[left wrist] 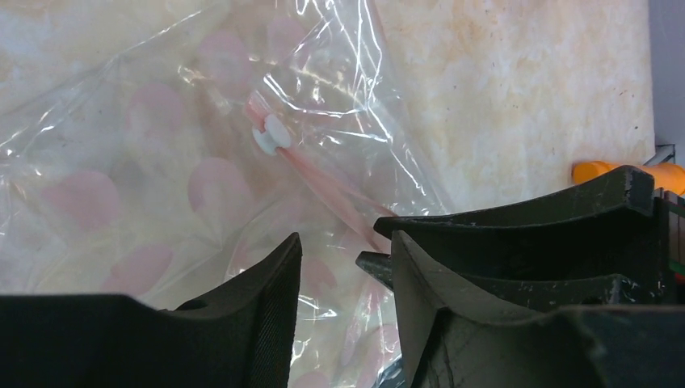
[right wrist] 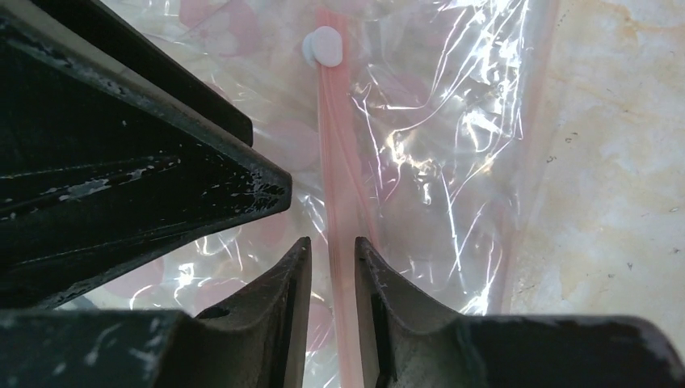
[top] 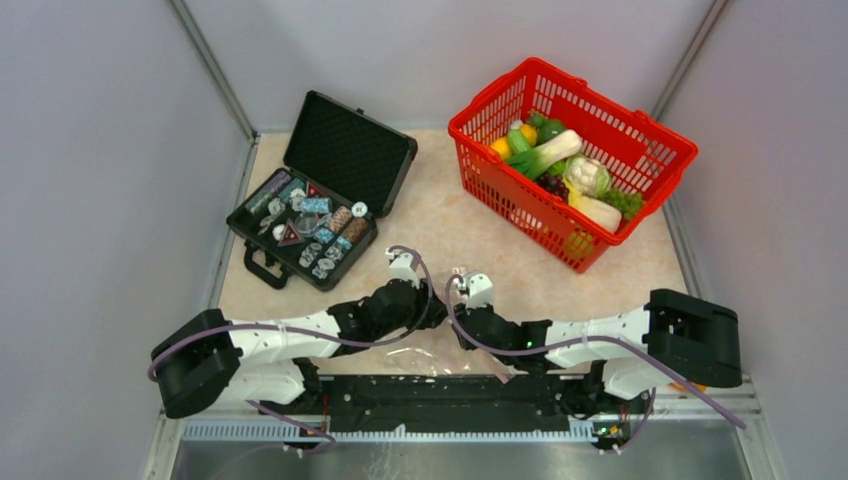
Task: Place the food in the zip-top bag and seal the zipper
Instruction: Open the zipper of the food storage bag.
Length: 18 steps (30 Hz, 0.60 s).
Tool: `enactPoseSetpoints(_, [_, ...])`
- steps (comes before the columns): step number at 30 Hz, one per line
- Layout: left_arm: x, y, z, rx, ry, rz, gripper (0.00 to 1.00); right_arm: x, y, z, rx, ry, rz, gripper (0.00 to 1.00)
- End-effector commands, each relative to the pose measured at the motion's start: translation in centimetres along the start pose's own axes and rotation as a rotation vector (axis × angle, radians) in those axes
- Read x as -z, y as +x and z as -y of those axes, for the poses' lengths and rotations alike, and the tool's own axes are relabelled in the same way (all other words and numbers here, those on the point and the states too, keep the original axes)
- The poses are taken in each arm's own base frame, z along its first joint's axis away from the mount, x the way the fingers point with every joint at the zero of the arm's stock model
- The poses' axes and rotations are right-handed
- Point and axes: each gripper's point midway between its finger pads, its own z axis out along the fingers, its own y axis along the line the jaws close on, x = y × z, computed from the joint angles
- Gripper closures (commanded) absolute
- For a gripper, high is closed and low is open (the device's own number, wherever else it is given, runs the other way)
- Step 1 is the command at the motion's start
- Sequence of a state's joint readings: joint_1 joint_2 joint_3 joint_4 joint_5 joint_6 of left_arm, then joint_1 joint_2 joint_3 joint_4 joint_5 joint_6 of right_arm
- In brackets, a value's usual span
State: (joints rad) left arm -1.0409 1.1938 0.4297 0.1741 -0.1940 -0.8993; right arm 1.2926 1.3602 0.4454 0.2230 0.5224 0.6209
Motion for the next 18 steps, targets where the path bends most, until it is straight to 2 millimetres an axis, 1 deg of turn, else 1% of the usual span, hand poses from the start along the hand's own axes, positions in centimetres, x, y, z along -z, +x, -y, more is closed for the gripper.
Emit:
enactPoseSetpoints(1, [-0.2,-1.3,1.5,0.001,0.063,0.051,0.54,0.3,-1.5,-0.5,-0.055,-0.027,0.039,0.74])
enactPoseSetpoints(5, [-1.0,-0.5,1.4,-0.024,0.051,0.006,0.58,0.1,-1.2,0.0,-0.078,-0.017,0.036,0.70])
enactPoseSetpoints(8, [-1.4,0.3,0.8,-0.021,0.031,-0.018,0.71,0.1,-0.9,0.1,-0.106,-0.022,0.040,0.68])
enactPoseSetpoints(9, [-1.4,0.5,0.7,-0.017,0.031,-0.021,0.72,0.2,-1.0,0.0,-0.115,-0.033,0.047,0.67])
enactPoseSetpoints(10, [-1.3,0.7,0.6,-0.015,0.037,-0.022,0.70,0.3,-0.8,-0.1,-0.117,-0.048,0.050,0.66])
enactPoseSetpoints(12, [-1.2,0.6,0.6,-0.013,0.051,-0.013,0.60,0.4,-0.6,-0.3,-0.125,-0.074,0.056,0.65])
enactPoseSetpoints(16, [-1.6,0.7,0.9,-0.016,0.069,-0.007,0.56,0.7,-0.3,-0.2,-0.128,-0.098,0.067,0.65])
enactPoseSetpoints(18, [-2.0,0.7,1.2,-0.011,0.076,-0.007,0.57,0.8,-0.4,0.1,-0.135,-0.093,0.076,0.65])
